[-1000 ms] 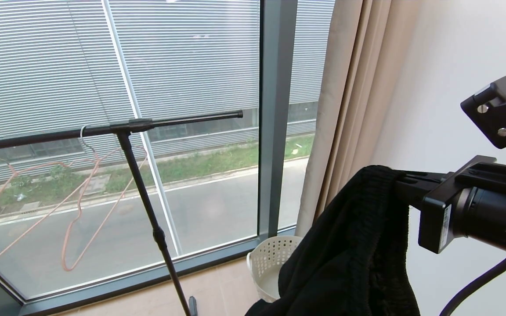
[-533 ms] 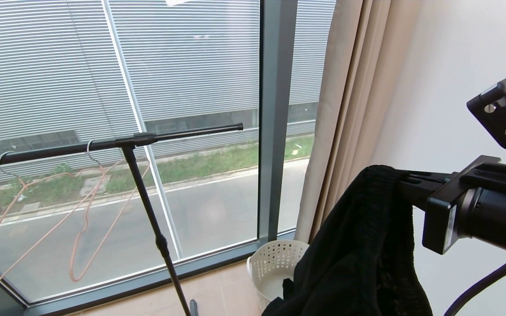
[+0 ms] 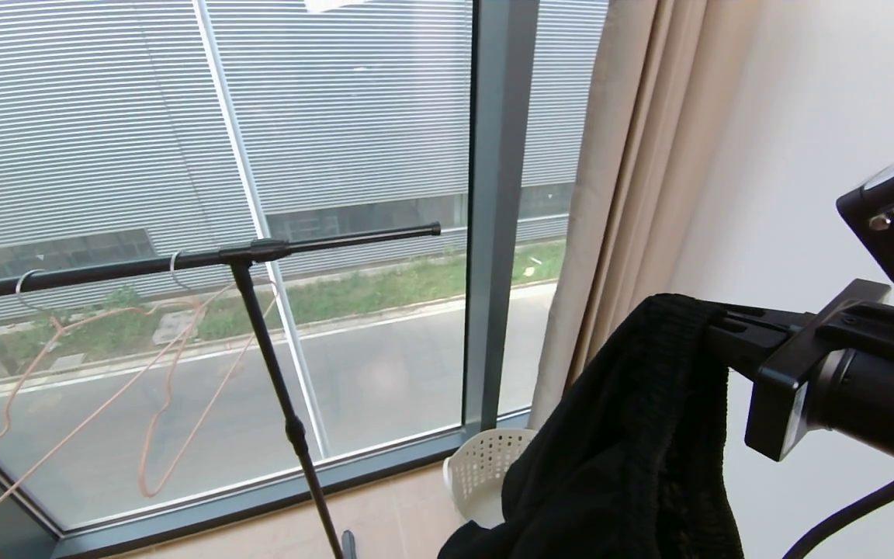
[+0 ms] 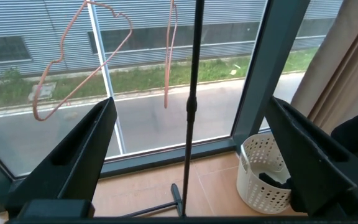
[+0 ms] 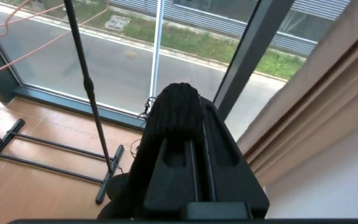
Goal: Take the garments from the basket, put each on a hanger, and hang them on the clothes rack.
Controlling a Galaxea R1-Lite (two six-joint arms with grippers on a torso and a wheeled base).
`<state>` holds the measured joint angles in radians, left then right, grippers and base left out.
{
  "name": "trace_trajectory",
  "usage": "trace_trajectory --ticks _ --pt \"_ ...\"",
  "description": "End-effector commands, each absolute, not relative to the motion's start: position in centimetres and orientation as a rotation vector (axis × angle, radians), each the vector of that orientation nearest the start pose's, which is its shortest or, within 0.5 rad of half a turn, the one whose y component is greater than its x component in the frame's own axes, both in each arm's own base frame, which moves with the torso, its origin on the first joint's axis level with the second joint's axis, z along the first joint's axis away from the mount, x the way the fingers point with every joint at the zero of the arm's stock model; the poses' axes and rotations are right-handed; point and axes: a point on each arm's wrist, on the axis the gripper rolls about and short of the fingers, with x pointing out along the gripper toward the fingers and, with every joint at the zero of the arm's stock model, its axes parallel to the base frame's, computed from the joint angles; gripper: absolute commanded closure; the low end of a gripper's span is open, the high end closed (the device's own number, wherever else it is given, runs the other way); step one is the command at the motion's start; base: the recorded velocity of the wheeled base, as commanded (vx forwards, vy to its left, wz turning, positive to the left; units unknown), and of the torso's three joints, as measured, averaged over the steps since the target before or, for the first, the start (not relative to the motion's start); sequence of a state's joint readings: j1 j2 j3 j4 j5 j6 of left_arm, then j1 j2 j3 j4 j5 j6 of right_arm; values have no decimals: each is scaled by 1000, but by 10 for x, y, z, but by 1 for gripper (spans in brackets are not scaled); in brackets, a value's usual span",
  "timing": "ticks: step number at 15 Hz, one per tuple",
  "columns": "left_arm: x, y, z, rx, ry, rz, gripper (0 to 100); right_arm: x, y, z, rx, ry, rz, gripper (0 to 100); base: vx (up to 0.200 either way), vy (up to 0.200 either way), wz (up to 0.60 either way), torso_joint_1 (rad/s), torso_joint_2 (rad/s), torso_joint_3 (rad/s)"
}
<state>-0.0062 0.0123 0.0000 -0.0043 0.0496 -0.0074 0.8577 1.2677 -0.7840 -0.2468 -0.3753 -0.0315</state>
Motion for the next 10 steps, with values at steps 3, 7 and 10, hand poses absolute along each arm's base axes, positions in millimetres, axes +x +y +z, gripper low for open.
trace_trajectory --ticks 3,7,10 --pt "-22 1 76 -7 9 45 0 136 144 247 -171 191 483 100 0 0 600 14 1 -1" --pt "-22 1 76 -4 9 43 0 138 142 247 -168 191 469 100 0 0 450 -3 2 2" --pt "-22 1 76 -4 9 43 0 138 140 248 -166 189 460 100 0 133 0 3 2 -2"
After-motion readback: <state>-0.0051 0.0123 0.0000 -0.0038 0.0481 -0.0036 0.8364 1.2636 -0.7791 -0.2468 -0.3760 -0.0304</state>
